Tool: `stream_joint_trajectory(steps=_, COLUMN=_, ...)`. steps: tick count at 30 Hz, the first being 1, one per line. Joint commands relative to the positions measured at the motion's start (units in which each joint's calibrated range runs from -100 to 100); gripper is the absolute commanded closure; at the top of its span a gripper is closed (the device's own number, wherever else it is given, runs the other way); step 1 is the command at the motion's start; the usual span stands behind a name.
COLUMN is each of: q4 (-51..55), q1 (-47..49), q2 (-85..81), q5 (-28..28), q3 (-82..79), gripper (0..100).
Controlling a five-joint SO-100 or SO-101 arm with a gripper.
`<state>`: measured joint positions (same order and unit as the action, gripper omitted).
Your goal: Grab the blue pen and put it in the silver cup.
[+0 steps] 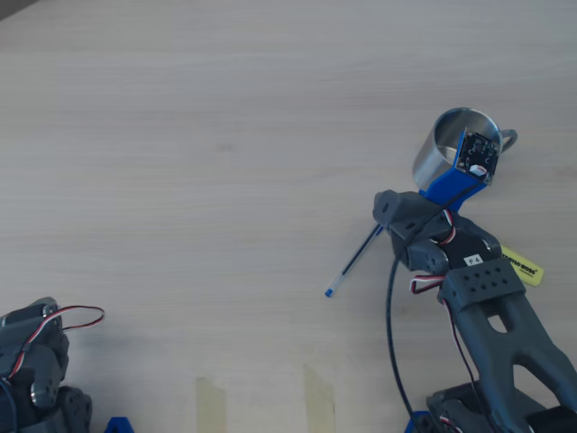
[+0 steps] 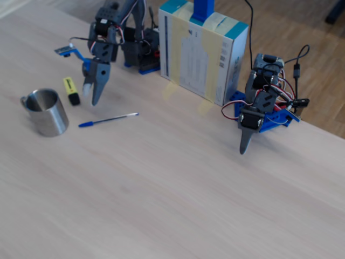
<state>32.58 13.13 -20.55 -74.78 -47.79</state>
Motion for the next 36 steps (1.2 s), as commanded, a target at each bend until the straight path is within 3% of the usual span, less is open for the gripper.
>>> stream_joint_trajectory(steps=1, q4=-2.6, q1=-1.7, q2=2.2, q5=0.3, q3=3.2, gripper=67)
stream_joint_trajectory(steps=18, q4=-6.6, q1=-4.5, q2=14.5, q5=0.3, q3=2.5, gripper=67)
stream_joint_trajectory(steps=36, q4=-9.5, q1=0.0, q2=21.7, q5=0.2, q3=2.7, gripper=67)
